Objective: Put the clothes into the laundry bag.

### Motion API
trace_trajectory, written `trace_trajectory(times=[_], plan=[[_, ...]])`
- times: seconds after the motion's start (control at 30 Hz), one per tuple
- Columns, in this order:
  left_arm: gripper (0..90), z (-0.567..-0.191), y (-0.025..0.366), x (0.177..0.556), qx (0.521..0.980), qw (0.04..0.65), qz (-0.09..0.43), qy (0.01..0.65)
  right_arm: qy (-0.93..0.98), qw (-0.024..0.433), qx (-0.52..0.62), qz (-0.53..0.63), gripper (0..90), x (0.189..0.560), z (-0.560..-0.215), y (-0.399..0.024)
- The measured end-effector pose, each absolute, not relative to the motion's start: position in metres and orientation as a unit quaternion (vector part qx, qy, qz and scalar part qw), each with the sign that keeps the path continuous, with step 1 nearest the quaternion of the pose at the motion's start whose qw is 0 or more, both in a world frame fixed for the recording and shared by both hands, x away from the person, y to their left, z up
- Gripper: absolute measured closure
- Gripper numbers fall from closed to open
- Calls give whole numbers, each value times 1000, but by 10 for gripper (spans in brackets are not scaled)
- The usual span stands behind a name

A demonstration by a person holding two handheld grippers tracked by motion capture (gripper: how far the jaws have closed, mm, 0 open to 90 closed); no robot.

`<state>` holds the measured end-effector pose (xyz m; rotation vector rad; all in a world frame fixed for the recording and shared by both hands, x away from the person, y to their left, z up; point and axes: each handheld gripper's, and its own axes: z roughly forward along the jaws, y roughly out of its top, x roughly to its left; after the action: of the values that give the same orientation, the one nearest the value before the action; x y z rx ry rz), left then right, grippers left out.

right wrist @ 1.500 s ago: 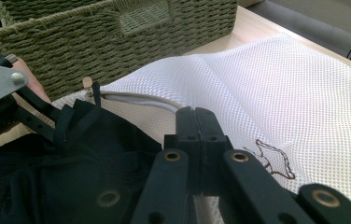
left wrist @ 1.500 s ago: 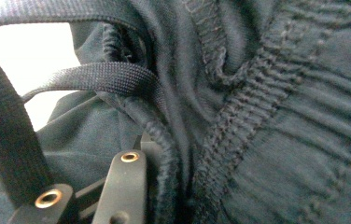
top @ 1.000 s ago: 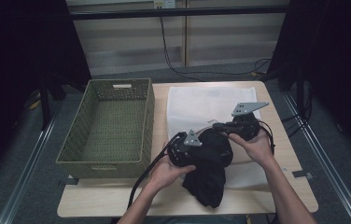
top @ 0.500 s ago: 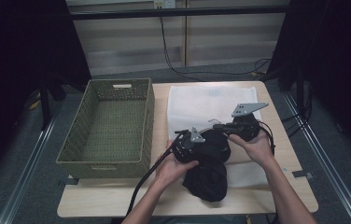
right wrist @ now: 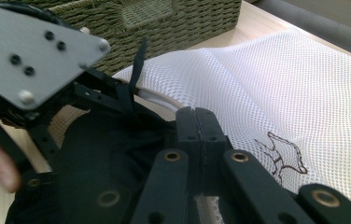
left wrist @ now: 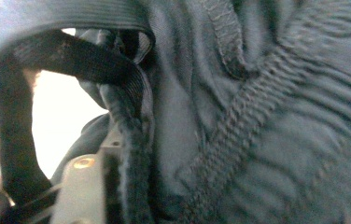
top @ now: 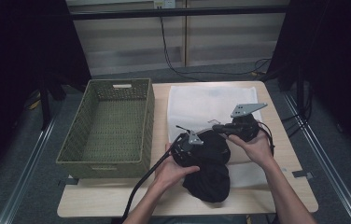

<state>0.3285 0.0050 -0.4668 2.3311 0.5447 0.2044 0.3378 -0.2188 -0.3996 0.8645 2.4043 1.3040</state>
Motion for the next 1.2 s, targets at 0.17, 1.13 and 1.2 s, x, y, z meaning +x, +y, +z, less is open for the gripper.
trace_trajectory(times=[0.17, 1.13, 1.2], plan=[[285, -458, 17, 320, 883, 408, 65, 222, 829, 138, 300, 451, 900, 337, -399, -220], [632, -451, 52, 276, 874, 464, 20, 141, 828, 136, 301, 453, 900, 339, -400, -219], [647, -454, 54, 276, 879, 455, 22, 140, 828, 135, 302, 453, 900, 338, -400, -219]])
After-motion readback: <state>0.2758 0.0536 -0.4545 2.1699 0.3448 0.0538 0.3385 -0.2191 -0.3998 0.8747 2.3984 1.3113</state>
